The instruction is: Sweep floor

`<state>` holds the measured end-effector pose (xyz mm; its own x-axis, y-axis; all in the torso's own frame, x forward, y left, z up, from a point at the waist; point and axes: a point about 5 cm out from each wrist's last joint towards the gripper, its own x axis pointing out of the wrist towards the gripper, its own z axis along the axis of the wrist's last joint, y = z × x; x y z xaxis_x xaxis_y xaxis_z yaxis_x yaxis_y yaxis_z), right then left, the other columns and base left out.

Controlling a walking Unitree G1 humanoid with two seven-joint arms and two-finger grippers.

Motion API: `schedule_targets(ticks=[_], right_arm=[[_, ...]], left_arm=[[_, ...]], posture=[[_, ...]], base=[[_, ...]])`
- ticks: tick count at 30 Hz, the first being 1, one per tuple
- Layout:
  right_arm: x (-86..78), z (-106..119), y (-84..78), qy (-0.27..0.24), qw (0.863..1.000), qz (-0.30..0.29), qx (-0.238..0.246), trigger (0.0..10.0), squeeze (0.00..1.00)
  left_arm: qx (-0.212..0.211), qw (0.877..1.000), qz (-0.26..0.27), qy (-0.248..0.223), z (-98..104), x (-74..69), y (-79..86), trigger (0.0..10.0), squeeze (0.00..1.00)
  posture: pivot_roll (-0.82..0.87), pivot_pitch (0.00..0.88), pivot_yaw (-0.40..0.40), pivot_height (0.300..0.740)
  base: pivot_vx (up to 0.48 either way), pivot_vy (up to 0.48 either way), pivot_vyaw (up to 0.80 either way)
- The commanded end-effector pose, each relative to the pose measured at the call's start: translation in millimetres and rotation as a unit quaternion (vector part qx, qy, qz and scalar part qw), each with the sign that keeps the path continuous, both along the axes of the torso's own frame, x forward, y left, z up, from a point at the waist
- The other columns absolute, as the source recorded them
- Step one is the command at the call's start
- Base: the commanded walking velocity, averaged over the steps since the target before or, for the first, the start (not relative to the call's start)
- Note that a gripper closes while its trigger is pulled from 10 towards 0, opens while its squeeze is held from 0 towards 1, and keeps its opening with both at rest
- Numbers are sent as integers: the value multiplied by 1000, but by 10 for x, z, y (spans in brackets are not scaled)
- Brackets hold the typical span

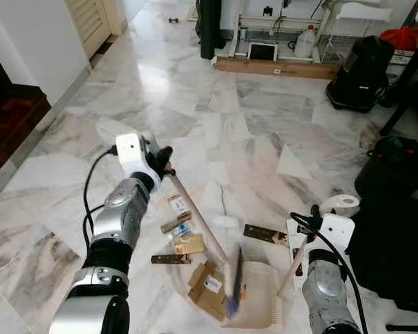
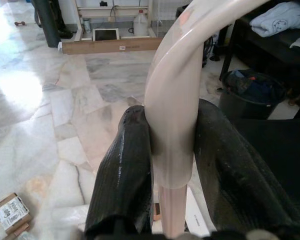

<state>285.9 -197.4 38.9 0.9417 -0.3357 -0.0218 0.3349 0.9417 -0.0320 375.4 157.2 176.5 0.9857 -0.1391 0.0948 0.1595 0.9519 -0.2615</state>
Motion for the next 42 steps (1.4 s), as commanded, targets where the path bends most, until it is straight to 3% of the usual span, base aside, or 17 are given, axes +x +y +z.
schedule_targets(ticks=[1, 5, 10, 15, 20, 28, 42], right_arm=[[16, 18, 13, -7, 1000, 3, -1, 10000, 0], [17, 19, 13, -8, 1000, 3, -1, 10000, 0], [11, 16, 9, -8, 1000, 2, -1, 10000, 0], [6, 15, 8, -9, 1000, 2, -2, 10000, 0], [2, 16, -8, -9, 1000, 0, -3, 10000, 0], [9, 35, -18, -14, 1000, -2, -4, 10000, 0], [23, 55, -27, -17, 1000, -4, -7, 10000, 0]], left_arm=[[9, 998, 21, -57, 241, -11, 117, 10000, 0], [19, 996, 37, -75, 289, -43, 212, 10000, 0], [69, 992, 56, -90, 272, -83, 311, 10000, 0], [111, 989, 49, -79, 155, -128, 352, 10000, 0], [158, 985, -1, -62, -7, -195, 289, 10000, 0], [157, 985, -59, -38, -131, -239, 136, 10000, 0], [174, 980, -99, 19, -287, -285, 32, 10000, 0]], posture=[[95, 132, -5, 740], [92, 123, -3, 740], [90, 117, -1, 740], [87, 114, 2, 740], [89, 109, 3, 740], [86, 107, 4, 740], [87, 112, 10, 740]], base=[[0, 0, 0], [0, 0, 0], [0, 0, 0], [0, 0, 0], [0, 0, 0], [0, 0, 0], [0, 0, 0]])
